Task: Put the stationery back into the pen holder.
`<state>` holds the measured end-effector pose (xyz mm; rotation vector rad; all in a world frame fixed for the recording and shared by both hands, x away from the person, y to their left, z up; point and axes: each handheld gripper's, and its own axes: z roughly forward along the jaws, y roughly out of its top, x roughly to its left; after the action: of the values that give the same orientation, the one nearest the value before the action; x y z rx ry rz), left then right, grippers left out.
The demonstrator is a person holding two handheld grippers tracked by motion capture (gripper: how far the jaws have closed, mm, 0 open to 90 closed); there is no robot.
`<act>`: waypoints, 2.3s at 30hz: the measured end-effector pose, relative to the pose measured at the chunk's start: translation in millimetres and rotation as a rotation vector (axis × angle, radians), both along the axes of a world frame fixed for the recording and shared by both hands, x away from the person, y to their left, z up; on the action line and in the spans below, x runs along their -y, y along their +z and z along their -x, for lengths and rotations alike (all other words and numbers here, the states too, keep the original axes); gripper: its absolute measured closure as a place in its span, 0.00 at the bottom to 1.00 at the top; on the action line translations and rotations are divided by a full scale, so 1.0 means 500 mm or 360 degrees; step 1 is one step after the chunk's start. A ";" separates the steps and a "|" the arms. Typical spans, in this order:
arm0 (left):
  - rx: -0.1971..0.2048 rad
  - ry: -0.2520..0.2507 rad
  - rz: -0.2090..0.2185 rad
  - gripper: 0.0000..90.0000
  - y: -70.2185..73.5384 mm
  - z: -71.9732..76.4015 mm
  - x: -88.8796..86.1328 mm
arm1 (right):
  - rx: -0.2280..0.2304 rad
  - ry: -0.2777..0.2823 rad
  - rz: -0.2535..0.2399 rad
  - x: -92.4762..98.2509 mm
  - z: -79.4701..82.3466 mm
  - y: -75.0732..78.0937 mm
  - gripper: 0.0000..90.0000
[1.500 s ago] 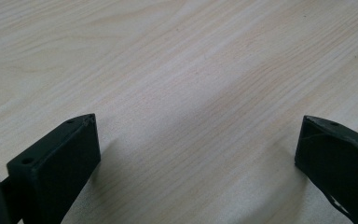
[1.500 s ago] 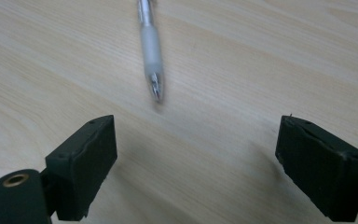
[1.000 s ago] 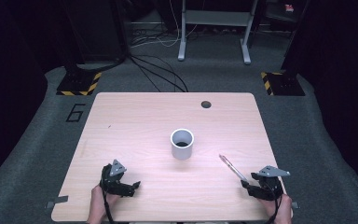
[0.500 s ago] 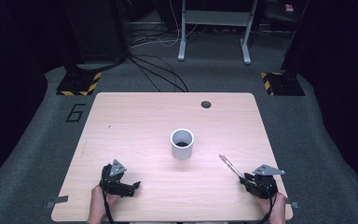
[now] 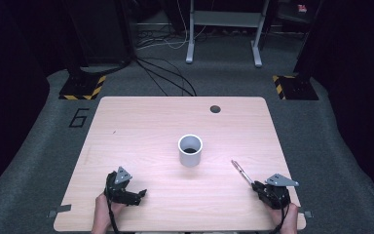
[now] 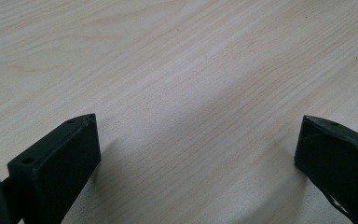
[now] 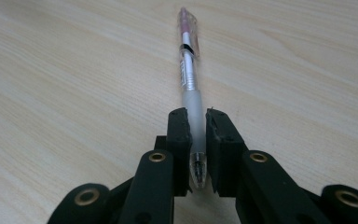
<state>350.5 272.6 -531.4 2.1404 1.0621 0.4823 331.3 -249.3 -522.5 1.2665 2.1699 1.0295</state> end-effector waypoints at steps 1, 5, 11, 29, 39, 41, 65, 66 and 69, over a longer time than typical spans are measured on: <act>0.0000 0.0000 -0.0001 0.00 0.000 0.000 0.000 | 0.0010 -0.0013 -0.0023 0.000 0.002 0.003 0.89; 0.0000 0.0000 -0.0001 0.00 0.000 0.000 0.000 | 0.0057 -0.0022 -0.0073 0.001 0.007 0.017 0.89; 0.0000 0.0001 -0.0001 0.00 0.000 0.000 0.000 | 0.0122 -0.0012 -0.0116 0.003 0.014 0.044 0.89; 0.0000 0.0002 0.0000 0.00 0.000 0.000 0.000 | 0.0231 0.0019 -0.0171 0.005 0.017 0.117 0.89; 0.0000 0.0006 0.0000 0.00 0.000 0.000 0.001 | 0.0256 0.0053 -0.0148 -0.012 0.009 0.147 0.90; -0.0002 0.0008 0.0004 0.00 0.000 0.001 0.001 | 0.0273 0.0050 -0.0155 -0.014 0.006 0.154 0.90; 0.0002 0.0025 -0.0019 0.00 0.001 -0.001 -0.001 | 0.0409 0.0048 -0.0153 -0.052 -0.032 0.249 0.90; 0.0002 0.0025 -0.0020 0.00 0.001 -0.001 -0.001 | 0.0419 0.0047 -0.0155 -0.056 -0.034 0.256 0.90; 0.0002 0.0025 -0.0019 0.00 0.001 -0.001 -0.001 | 0.0430 0.0062 -0.0151 -0.062 -0.039 0.267 0.90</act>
<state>351.0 273.0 -530.8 2.1434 1.0785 0.4985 350.8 -218.5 -389.0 1.0592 1.9671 1.2537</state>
